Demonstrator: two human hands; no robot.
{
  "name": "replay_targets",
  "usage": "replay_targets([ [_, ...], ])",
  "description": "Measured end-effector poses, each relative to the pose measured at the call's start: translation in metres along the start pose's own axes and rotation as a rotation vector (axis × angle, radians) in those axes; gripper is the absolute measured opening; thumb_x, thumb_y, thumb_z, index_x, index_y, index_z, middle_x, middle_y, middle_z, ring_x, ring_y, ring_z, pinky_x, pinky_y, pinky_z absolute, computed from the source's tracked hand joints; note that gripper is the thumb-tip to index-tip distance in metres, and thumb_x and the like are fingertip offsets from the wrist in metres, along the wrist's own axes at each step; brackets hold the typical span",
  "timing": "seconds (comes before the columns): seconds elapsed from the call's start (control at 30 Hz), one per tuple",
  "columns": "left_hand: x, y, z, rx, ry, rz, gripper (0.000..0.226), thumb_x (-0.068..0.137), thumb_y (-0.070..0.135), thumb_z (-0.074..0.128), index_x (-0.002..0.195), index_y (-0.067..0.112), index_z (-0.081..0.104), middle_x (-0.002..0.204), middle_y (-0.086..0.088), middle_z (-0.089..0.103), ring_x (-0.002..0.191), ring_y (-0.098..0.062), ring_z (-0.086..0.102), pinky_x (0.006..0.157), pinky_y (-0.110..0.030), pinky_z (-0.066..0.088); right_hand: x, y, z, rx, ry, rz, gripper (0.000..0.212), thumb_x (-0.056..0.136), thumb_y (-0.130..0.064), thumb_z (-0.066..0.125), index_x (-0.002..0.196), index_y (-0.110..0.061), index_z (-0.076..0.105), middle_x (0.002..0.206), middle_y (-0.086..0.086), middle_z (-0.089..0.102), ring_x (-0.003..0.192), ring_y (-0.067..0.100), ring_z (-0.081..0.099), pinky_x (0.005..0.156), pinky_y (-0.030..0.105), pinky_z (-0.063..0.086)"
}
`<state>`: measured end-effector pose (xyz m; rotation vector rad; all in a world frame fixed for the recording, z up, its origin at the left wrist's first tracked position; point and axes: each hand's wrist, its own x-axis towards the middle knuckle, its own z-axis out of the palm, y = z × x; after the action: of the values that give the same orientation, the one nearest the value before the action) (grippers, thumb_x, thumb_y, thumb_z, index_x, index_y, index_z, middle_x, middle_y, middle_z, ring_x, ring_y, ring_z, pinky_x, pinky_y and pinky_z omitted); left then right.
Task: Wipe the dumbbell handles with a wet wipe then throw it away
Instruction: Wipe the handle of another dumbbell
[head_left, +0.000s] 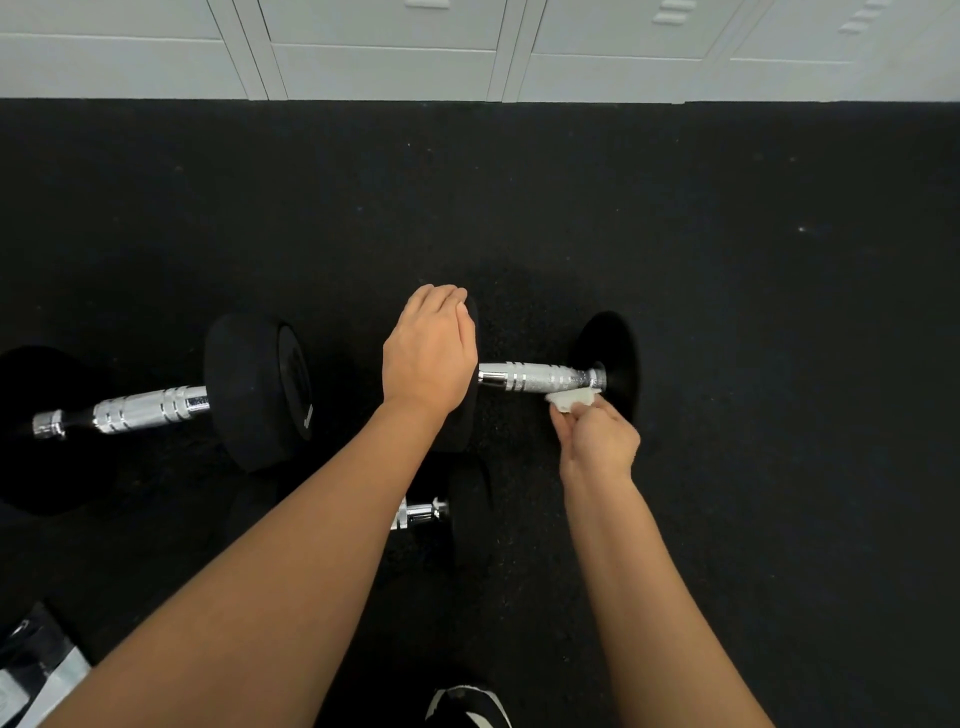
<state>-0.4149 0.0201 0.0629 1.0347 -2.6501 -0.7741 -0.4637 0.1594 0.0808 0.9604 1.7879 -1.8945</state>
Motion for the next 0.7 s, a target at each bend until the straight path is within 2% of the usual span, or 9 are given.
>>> replay_targets([
  [0.07, -0.001, 0.000, 0.001, 0.001, 0.008, 0.002, 0.041, 0.101, 0.022, 0.028, 0.130, 0.009, 0.054, 0.133, -0.003, 0.055, 0.133, -0.018, 0.041, 0.112, -0.031, 0.032, -0.003, 0.000, -0.007, -0.446, 0.046, -0.392, 0.035, 0.093, 0.000, 0.046, 0.127, -0.004, 0.055, 0.117, 0.001, 0.061, 0.110, 0.016, 0.059, 0.093, 0.023, 0.047],
  [0.1, -0.001, -0.001, 0.001, 0.000, 0.012, 0.004, 0.041, 0.101, 0.022, 0.028, 0.129, 0.009, 0.054, 0.133, -0.003, 0.056, 0.132, -0.018, 0.041, 0.112, -0.032, 0.033, -0.001, -0.001, -0.009, -0.660, 0.045, -0.628, 0.036, 0.093, -0.001, 0.046, 0.128, -0.007, 0.055, 0.120, 0.002, 0.062, 0.111, 0.015, 0.059, 0.097, 0.021, 0.044],
  [0.13, -0.002, -0.001, 0.001, 0.000, 0.014, 0.005, 0.041, 0.100, 0.021, 0.028, 0.129, 0.009, 0.054, 0.133, -0.003, 0.056, 0.132, -0.018, 0.041, 0.112, -0.032, 0.033, 0.003, 0.000, -0.009, -0.818, 0.001, -0.823, 0.039, 0.092, 0.003, 0.045, 0.129, -0.007, 0.054, 0.126, 0.005, 0.060, 0.115, 0.016, 0.057, 0.101, 0.018, 0.039],
  [0.17, -0.003, -0.001, 0.002, 0.000, 0.013, 0.005, 0.041, 0.101, 0.021, 0.028, 0.129, 0.009, 0.054, 0.133, -0.003, 0.056, 0.133, -0.018, 0.041, 0.112, -0.032, 0.033, 0.009, 0.003, -0.009, -0.970, -0.065, -0.938, 0.045, 0.090, 0.009, 0.042, 0.132, -0.006, 0.051, 0.133, 0.008, 0.055, 0.123, 0.018, 0.052, 0.106, 0.017, 0.034],
  [0.2, -0.003, -0.001, 0.002, 0.000, 0.012, 0.006, 0.041, 0.101, 0.021, 0.028, 0.129, 0.009, 0.054, 0.134, -0.003, 0.055, 0.133, -0.018, 0.040, 0.112, -0.032, 0.033, 0.014, 0.005, -0.009, -1.133, -0.125, -0.974, 0.053, 0.088, 0.014, 0.040, 0.137, -0.006, 0.045, 0.141, 0.009, 0.047, 0.132, 0.021, 0.042, 0.109, 0.020, 0.028],
  [0.3, -0.004, 0.000, 0.001, 0.002, 0.010, 0.010, 0.041, 0.101, 0.021, 0.028, 0.130, 0.009, 0.053, 0.134, -0.003, 0.055, 0.133, -0.018, 0.040, 0.112, -0.032, 0.032, 0.030, 0.014, -0.007, -1.488, -0.168, -0.846, 0.062, 0.090, 0.013, 0.035, 0.146, -0.012, 0.026, 0.155, 0.007, 0.023, 0.144, 0.025, 0.016, 0.114, 0.032, 0.022],
  [0.4, -0.003, -0.001, 0.001, 0.002, 0.013, 0.004, 0.041, 0.101, 0.022, 0.028, 0.130, 0.009, 0.053, 0.134, -0.003, 0.055, 0.133, -0.018, 0.040, 0.112, -0.032, 0.033, 0.029, 0.020, -0.003, -1.558, -0.250, -0.932, 0.059, 0.091, 0.011, 0.035, 0.144, -0.014, 0.029, 0.153, 0.005, 0.024, 0.143, 0.028, 0.018, 0.112, 0.036, 0.026],
  [0.53, -0.003, 0.000, 0.001, 0.005, 0.009, 0.005, 0.040, 0.101, 0.021, 0.028, 0.130, 0.010, 0.053, 0.134, -0.003, 0.055, 0.133, -0.018, 0.040, 0.112, -0.032, 0.033, 0.032, 0.021, -0.011, -1.602, -0.360, -1.142, 0.061, 0.086, 0.017, 0.037, 0.143, -0.004, 0.031, 0.150, 0.010, 0.031, 0.141, 0.026, 0.025, 0.117, 0.033, 0.015],
  [0.7, -0.004, 0.000, 0.000, 0.001, 0.007, 0.009, 0.040, 0.101, 0.021, 0.029, 0.130, 0.009, 0.053, 0.134, -0.003, 0.055, 0.133, -0.018, 0.040, 0.111, -0.032, 0.033, 0.034, 0.012, -0.015, -1.616, -0.186, -0.978, 0.057, 0.092, 0.011, 0.035, 0.146, -0.002, 0.023, 0.154, 0.015, 0.022, 0.144, 0.026, 0.017, 0.117, 0.033, 0.018],
])
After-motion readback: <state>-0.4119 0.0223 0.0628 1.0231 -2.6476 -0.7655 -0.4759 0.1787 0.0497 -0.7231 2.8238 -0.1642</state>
